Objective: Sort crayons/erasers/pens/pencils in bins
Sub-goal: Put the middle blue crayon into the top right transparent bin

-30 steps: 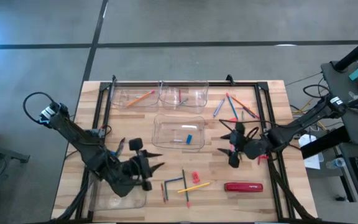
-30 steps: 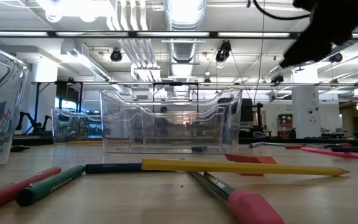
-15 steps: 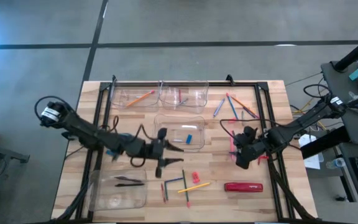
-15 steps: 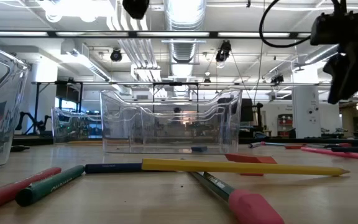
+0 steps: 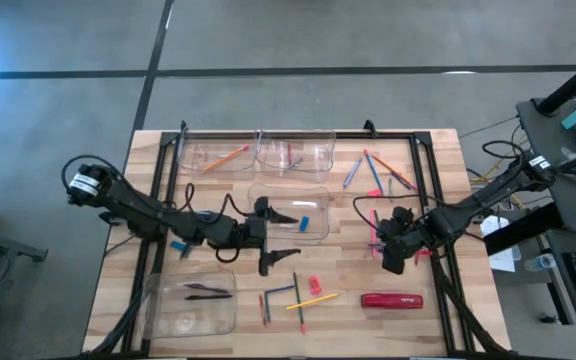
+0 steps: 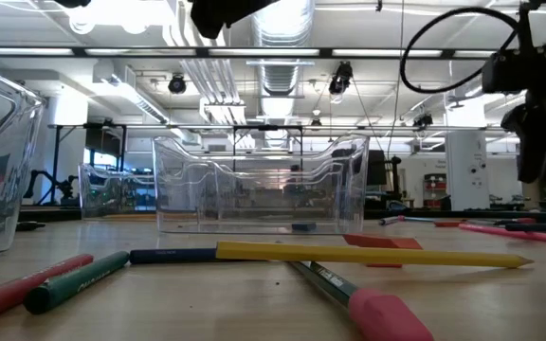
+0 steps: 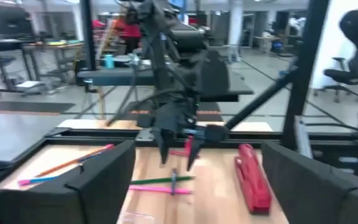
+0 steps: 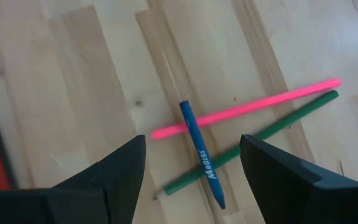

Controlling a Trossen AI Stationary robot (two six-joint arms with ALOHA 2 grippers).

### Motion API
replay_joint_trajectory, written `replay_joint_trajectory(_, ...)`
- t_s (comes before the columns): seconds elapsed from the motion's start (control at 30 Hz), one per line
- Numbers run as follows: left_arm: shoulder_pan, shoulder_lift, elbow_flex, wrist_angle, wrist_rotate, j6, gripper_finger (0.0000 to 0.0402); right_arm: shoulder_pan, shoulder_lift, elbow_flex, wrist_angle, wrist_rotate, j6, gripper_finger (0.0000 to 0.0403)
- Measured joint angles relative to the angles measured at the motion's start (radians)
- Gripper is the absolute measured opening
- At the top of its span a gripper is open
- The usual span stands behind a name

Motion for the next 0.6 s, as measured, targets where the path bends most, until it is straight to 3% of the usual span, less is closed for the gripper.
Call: replay_joint_trajectory(0.6, 0.008, 0.000, 0.004, 0.041, -0.004, -0.001, 0.0347, 0.000, 0.000, -0.093, 0.126, 0.061, -0.173, 0.0250)
